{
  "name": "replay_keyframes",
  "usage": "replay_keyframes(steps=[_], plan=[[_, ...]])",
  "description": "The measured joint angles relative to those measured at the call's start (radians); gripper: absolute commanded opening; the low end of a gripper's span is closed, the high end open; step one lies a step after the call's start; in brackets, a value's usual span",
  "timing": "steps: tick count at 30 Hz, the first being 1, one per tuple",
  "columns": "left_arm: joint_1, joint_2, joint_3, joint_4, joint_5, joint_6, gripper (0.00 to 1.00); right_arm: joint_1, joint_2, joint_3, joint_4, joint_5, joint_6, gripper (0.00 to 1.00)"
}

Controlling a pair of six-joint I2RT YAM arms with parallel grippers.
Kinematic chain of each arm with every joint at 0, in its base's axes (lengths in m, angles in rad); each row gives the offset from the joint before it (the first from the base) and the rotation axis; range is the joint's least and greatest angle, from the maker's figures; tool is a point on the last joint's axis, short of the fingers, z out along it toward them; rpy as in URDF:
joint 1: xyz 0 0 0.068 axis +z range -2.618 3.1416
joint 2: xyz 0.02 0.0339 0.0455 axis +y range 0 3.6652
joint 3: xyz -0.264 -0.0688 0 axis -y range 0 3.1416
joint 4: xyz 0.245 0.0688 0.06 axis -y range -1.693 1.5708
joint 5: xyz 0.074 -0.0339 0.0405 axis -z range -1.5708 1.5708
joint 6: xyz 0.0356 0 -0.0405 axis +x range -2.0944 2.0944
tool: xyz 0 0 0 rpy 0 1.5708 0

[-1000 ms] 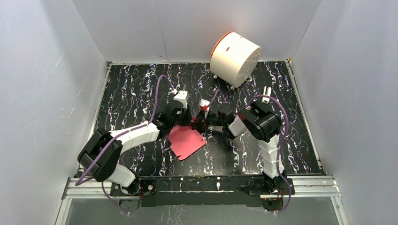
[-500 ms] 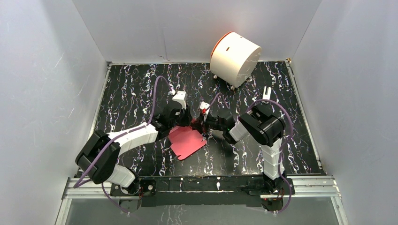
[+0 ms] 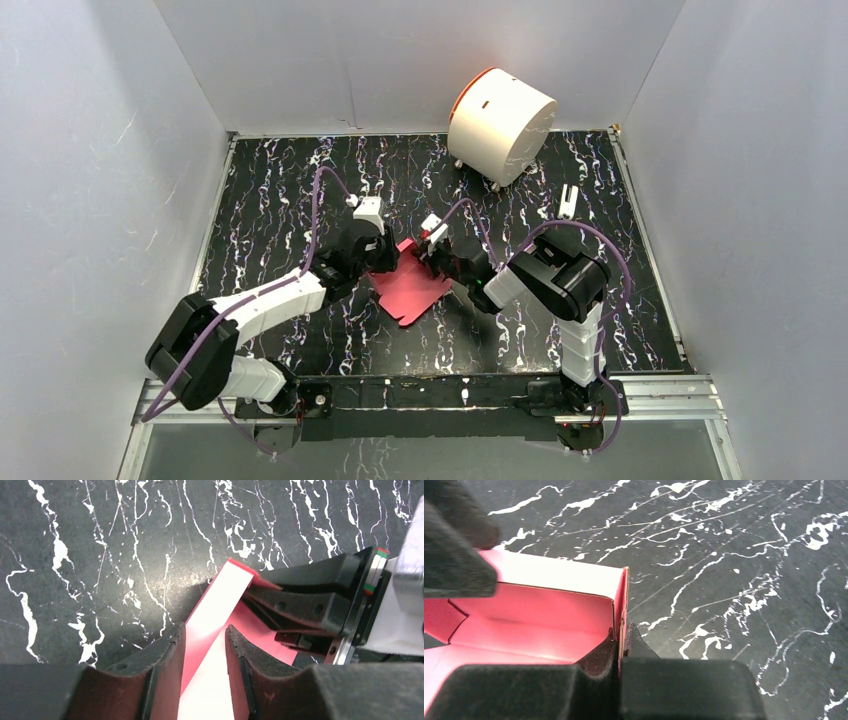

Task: Fold the paper box

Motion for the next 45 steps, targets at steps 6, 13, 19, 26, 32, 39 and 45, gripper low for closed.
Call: replay_keyframes(steps=[6, 13, 19, 26, 32, 39, 45], plan=[[0.0, -0.018, -0.014, -0.038, -0.019, -0.003, 0.46, 0.0, 0.0, 0.0, 0.006, 0.063, -0.005, 0.02], [0.0, -0.006, -0.013, -0.028, -0.015, 0.0, 0.34, 0.002, 0.004, -0.008, 0.024, 0.07, -0.012, 0.08], [-0.001, 0.005, -0.005, -0.013, 0.01, 0.008, 0.46, 0.0, 0.005, -0.057, 0.095, 0.074, -0.011, 0.07], [0.0, -0.001, -0.005, -0.004, 0.04, -0.015, 0.56, 0.0, 0.014, -0.072, 0.165, 0.07, -0.015, 0.06], [0.021, 0.029, 0.013, 0.014, 0.058, -0.032, 0.57, 0.0, 0.026, -0.074, 0.185, 0.051, -0.019, 0.07], [0.044, 0.048, 0.029, 0.068, 0.085, -0.043, 0.58, 0.0, 0.031, -0.079, 0.196, 0.047, -0.019, 0.06], [0.047, 0.108, 0.05, 0.094, 0.089, -0.04, 0.55, 0.0, 0.043, -0.079, 0.211, 0.043, -0.019, 0.06]])
